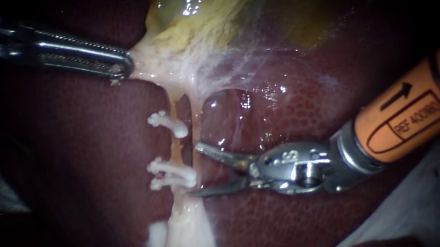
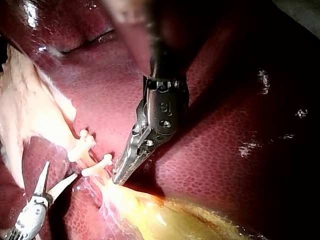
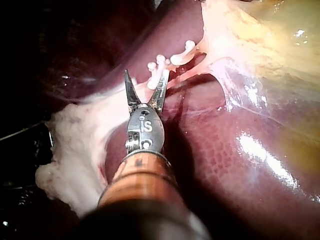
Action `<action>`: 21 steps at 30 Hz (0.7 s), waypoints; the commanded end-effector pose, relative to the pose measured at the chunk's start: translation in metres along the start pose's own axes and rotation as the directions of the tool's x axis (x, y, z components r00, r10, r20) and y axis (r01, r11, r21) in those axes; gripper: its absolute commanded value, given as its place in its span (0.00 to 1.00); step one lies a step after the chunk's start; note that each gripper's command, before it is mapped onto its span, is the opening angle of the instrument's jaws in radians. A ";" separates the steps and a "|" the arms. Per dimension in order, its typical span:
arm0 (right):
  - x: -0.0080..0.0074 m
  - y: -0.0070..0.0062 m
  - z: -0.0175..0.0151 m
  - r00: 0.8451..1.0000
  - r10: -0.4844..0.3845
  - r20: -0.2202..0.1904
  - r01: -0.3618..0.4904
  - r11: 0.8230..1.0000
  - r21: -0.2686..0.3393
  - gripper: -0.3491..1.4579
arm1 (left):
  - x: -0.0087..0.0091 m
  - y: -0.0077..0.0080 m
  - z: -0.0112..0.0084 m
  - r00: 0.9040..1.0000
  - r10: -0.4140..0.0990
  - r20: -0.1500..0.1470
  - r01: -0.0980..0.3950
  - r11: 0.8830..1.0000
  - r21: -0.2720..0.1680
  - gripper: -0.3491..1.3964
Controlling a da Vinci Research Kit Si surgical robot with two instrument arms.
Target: Go to the cutting position left tube
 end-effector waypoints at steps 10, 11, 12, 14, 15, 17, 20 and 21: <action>-0.0020 0.0027 0.0015 1.000 0.022 0.003 -0.022 1.000 0.021 0.99 | 0.0000 0.0001 0.0000 1.000 -0.001 0.000 0.001 1.000 0.001 0.00; -0.0023 0.0030 0.0015 1.000 0.021 0.003 -0.021 1.000 0.021 0.99 | 0.0000 0.0001 0.0000 1.000 -0.001 0.000 0.001 1.000 0.001 0.00; -0.0025 0.0033 0.0014 1.000 0.021 0.003 -0.021 0.999 0.025 0.99 | 0.0000 0.0001 0.0000 1.000 -0.001 0.000 0.001 1.000 0.001 0.00; -0.0027 0.0036 0.0014 1.000 0.020 0.003 -0.020 0.999 0.026 0.99 | 0.0000 0.0001 0.0000 1.000 -0.001 -0.001 0.001 1.000 0.004 0.00; -0.0028 0.0038 0.0014 1.000 0.019 0.003 -0.019 0.999 0.033 0.99 | 0.0000 0.0001 0.0000 1.000 -0.001 -0.001 0.001 1.000 0.004 0.00; -0.0030 0.0040 0.0015 1.000 0.021 0.004 -0.021 0.999 0.040 0.99 | 0.0000 0.0001 0.0000 1.000 -0.001 -0.001 0.001 1.000 0.005 0.00; -0.0031 0.0042 0.0018 1.000 0.018 0.005 -0.019 0.998 0.057 0.99 | 0.0000 0.0001 0.0000 1.000 0.000 -0.001 0.000 1.000 0.005 0.00; -0.0032 0.0042 0.0020 1.000 0.023 0.003 -0.023 0.998 0.065 0.99 | 0.0000 0.0001 0.0000 1.000 0.000 -0.001 0.000 1.000 0.005 0.00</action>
